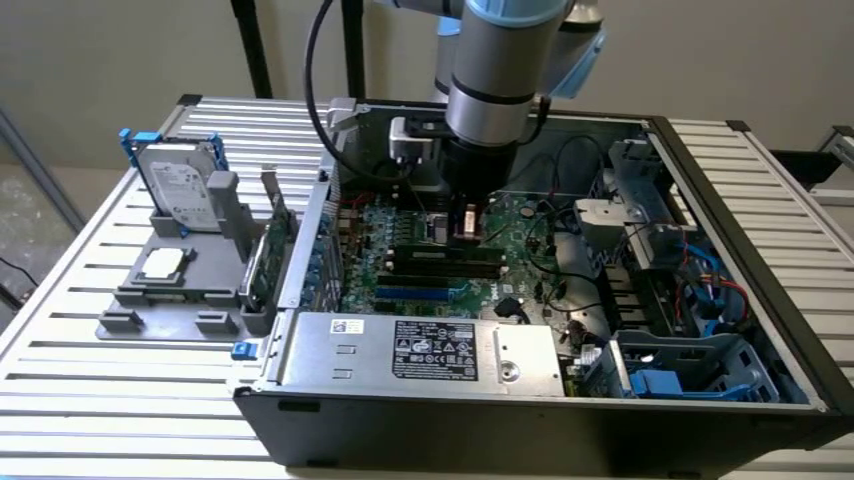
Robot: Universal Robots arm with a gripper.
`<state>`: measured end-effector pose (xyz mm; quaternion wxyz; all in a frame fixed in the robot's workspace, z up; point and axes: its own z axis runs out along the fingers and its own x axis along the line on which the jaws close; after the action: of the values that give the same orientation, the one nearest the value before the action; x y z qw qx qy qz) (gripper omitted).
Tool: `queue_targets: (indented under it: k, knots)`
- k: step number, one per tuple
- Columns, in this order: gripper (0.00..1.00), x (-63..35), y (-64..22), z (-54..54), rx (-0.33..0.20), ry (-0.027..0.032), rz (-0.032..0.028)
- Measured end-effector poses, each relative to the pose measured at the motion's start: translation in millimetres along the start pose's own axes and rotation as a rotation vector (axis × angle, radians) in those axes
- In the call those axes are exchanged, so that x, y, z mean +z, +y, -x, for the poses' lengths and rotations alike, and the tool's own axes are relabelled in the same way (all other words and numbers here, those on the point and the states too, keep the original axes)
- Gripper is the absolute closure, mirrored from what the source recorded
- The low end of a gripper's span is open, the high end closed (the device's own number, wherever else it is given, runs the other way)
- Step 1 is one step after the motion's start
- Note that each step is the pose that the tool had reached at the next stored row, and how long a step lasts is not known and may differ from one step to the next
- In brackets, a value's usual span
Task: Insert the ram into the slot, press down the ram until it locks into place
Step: 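Insert the ram into the slot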
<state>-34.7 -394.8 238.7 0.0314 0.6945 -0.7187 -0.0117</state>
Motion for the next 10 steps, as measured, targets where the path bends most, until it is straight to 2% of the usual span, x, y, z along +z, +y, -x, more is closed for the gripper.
queue_targets:
  k: [4, 8, 10]
  knots:
    - [0.86, 1.0, 0.2, 0.0, 0.003, -0.0004, -0.0036]
    - [0.86, 2.9, 1.0, 0.0, 0.003, -0.0005, -0.0104]
    - [0.86, 4.2, 2.0, 0.0, 0.003, -0.0004, -0.011]
